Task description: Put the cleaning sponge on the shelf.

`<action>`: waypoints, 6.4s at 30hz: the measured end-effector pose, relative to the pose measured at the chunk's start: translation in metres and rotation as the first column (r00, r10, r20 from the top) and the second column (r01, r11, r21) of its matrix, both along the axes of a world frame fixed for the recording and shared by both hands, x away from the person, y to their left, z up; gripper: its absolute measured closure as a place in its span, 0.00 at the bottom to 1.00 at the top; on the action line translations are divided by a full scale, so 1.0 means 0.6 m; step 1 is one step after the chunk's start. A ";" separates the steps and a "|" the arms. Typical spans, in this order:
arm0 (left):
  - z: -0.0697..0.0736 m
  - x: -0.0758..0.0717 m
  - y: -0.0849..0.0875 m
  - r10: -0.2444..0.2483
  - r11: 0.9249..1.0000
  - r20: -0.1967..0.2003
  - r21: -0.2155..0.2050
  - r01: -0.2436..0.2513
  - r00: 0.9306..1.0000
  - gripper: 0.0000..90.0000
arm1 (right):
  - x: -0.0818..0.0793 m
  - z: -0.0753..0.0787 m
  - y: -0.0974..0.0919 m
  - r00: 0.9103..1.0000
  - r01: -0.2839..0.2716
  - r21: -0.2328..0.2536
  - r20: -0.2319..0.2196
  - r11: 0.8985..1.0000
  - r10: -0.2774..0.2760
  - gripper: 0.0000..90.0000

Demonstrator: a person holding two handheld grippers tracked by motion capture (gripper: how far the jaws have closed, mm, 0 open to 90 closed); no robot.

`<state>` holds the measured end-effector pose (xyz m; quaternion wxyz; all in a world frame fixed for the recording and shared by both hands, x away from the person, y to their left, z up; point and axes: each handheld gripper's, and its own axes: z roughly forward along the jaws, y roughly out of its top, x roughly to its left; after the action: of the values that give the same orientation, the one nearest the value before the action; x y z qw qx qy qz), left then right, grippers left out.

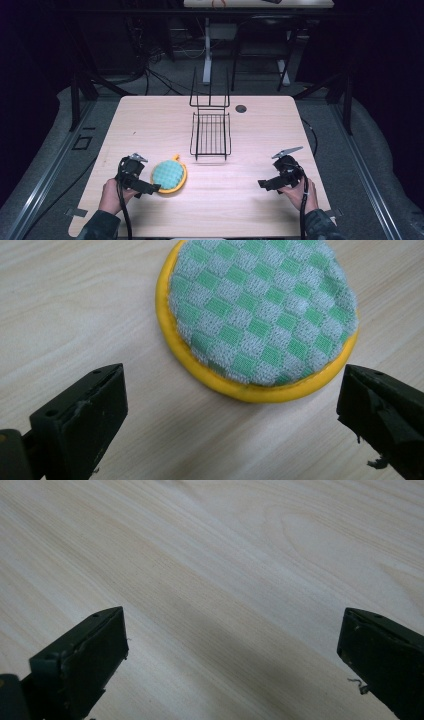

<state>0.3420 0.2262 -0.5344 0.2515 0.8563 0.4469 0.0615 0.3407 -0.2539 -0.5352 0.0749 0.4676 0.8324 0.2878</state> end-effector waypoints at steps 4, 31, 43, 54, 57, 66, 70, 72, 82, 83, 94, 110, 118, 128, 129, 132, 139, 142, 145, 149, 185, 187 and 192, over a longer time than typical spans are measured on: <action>-0.002 -0.002 -0.007 -0.016 0.999 -0.006 0.027 0.016 1.000 0.00 | 0.001 0.004 -0.002 1.000 0.018 0.012 0.016 1.000 -0.018 0.00; 0.025 0.016 -0.041 0.035 0.999 0.085 0.027 -0.037 0.996 0.00 | 0.005 0.006 0.017 1.000 -0.021 -0.058 0.011 0.998 0.021 0.06; 0.026 0.032 -0.051 0.030 0.999 0.064 0.026 -0.031 0.998 0.01 | 0.008 0.010 0.022 0.999 -0.031 -0.065 0.014 0.997 0.032 0.06; 0.015 0.050 -0.074 -0.003 1.000 0.003 0.006 0.003 1.000 0.02 | 0.008 0.006 0.021 1.000 -0.029 -0.067 0.007 0.997 0.030 0.06; 0.011 0.051 -0.077 -0.009 1.000 -0.006 0.017 0.010 1.000 0.06 | 0.008 0.006 0.022 0.999 -0.032 -0.072 -0.002 0.997 0.032 0.06; -0.002 0.044 -0.092 -0.017 0.995 0.009 0.096 0.016 1.000 0.28 | 0.006 0.008 0.020 0.999 -0.032 -0.074 0.012 0.997 0.032 0.07; -0.005 0.040 -0.095 -0.012 0.995 0.021 0.102 0.010 1.000 0.35 | 0.006 0.006 0.022 0.999 -0.037 -0.081 0.005 0.996 0.037 0.07; -0.006 0.038 -0.096 -0.011 0.995 0.026 0.103 0.008 1.000 0.37 | 0.005 0.009 0.023 0.999 -0.035 -0.079 0.015 0.996 0.036 0.07; -0.005 0.034 -0.095 0.001 0.993 0.052 0.118 -0.007 0.999 0.63 | 0.004 0.009 0.023 0.999 -0.034 -0.076 0.013 0.997 0.035 0.08; -0.005 0.033 -0.097 -0.005 0.993 0.057 0.122 -0.002 0.998 0.66 | 0.004 0.009 0.022 0.999 -0.037 -0.077 0.013 0.996 0.038 0.08; -0.006 0.026 -0.106 -0.038 0.993 0.066 0.119 0.030 0.997 0.93 | 0.005 0.007 0.023 0.999 -0.034 -0.085 0.009 0.996 0.035 0.08; 0.000 0.021 -0.103 -0.057 0.993 0.111 0.110 0.045 0.992 0.99 | 0.005 0.008 0.020 0.999 -0.037 -0.088 0.014 0.995 0.039 0.09; 0.009 0.017 -0.097 -0.073 0.992 0.112 0.108 0.061 0.991 0.99 | 0.005 0.009 0.019 0.999 -0.034 -0.080 0.011 0.996 0.035 0.09; 0.030 0.006 -0.085 -0.065 0.994 0.169 0.099 0.049 0.983 0.99 | 0.005 0.009 0.017 0.999 -0.030 -0.084 0.013 0.996 0.032 0.09; 0.032 0.005 -0.084 -0.066 0.994 0.169 0.096 0.050 0.983 0.99 | 0.005 0.009 0.017 0.999 -0.030 -0.087 0.013 0.996 0.032 0.09; 0.034 0.002 -0.081 -0.065 0.994 0.173 0.099 0.048 0.983 0.99 | 0.004 0.009 0.018 0.999 -0.028 -0.080 0.014 0.996 0.029 0.09; 0.040 -0.003 -0.073 -0.062 0.994 0.173 0.098 0.045 0.983 0.99 | 0.005 0.008 0.017 1.000 -0.029 -0.086 0.009 0.996 0.030 0.09; 0.046 -0.006 -0.071 -0.066 0.993 0.192 0.104 0.047 0.979 0.99 | 0.005 0.008 0.017 0.999 -0.032 -0.084 0.007 0.996 0.033 0.08; 0.049 -0.008 -0.069 -0.066 0.994 0.196 0.103 0.046 0.978 0.99 | 0.004 0.007 0.018 1.000 -0.025 -0.079 0.003 0.997 0.025 0.07; 0.053 -0.009 -0.066 -0.065 0.994 0.201 0.103 0.045 0.977 0.99 | 0.005 0.006 0.017 0.999 -0.033 -0.075 -0.004 0.997 0.033 0.05; 0.101 -0.013 -0.085 -0.101 0.994 0.272 0.075 0.083 0.957 0.99 | 0.007 0.002 0.017 0.998 -0.056 -0.105 -0.020 0.993 0.054 0.03; 0.106 -0.012 -0.089 -0.106 0.993 0.282 0.074 0.088 0.954 0.99 | 0.007 0.002 0.017 0.998 -0.055 -0.106 -0.027 0.993 0.053 0.03; 0.111 -0.011 -0.094 -0.116 0.992 0.288 0.074 0.099 0.951 0.99 | 0.006 0.002 0.019 0.998 -0.052 -0.098 -0.032 0.994 0.049 0.03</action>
<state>0.3356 0.1697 -0.4676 0.2926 0.8678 0.3557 0.1864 0.3443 -0.2422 -0.5338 0.0782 0.4463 0.8583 0.2410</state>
